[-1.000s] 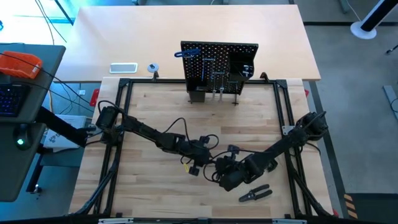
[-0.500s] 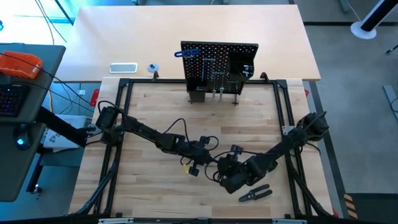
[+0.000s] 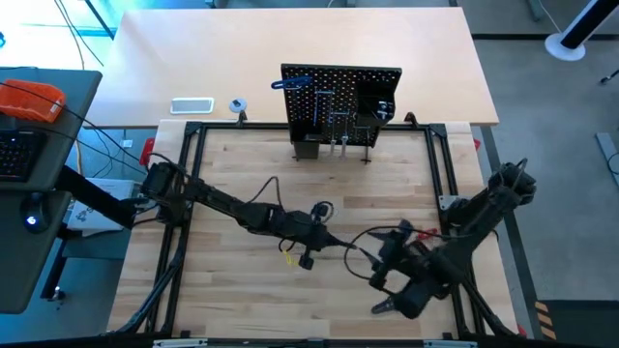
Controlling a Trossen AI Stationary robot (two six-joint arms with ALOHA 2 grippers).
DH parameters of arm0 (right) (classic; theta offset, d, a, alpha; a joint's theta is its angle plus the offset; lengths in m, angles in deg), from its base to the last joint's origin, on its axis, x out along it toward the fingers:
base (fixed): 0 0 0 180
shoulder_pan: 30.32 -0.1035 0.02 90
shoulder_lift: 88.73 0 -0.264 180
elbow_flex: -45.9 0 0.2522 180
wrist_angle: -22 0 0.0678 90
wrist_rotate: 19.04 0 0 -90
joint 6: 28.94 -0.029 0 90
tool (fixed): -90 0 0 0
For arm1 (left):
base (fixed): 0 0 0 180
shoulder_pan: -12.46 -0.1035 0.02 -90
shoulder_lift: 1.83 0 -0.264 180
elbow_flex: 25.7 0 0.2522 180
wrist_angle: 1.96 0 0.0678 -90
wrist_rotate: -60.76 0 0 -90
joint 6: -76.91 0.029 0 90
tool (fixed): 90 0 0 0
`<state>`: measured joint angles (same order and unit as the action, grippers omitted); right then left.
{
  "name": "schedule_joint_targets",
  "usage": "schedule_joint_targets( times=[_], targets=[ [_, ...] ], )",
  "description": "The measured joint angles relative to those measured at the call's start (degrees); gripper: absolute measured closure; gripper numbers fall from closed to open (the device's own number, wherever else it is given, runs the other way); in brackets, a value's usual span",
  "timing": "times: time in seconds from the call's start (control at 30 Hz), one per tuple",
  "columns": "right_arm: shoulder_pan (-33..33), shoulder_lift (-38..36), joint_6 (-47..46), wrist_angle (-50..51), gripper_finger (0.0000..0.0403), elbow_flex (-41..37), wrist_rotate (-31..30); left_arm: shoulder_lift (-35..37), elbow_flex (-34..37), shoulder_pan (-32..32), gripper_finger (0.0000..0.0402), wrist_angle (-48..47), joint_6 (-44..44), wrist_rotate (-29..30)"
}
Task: Hang tools onto peg board
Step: Put the bradawl on the pegboard
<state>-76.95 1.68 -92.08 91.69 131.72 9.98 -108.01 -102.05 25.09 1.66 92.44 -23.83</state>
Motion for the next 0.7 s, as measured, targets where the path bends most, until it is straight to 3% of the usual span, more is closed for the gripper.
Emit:
schedule_joint_targets(
  times=[0.27,0.43,0.7],
  targets=[
    [-4.96,-0.45,-2.36,-0.05,0.0197,0.0,-14.61,4.79,-0.02,0.0,0.0385,8.23,1.74,-2.91],
    [-5.53,-0.45,-0.8,-1.37,0.0197,0.0,-16.06,5.0,0.01,0.02,0.0385,12.39,2.16,-6.03],
    [-5.37,-0.43,9.94,-9.49,0.0197,0.0,-17.07,4.87,0.04,0.17,0.0385,19.34,1.7,-9.59]
  ],
)
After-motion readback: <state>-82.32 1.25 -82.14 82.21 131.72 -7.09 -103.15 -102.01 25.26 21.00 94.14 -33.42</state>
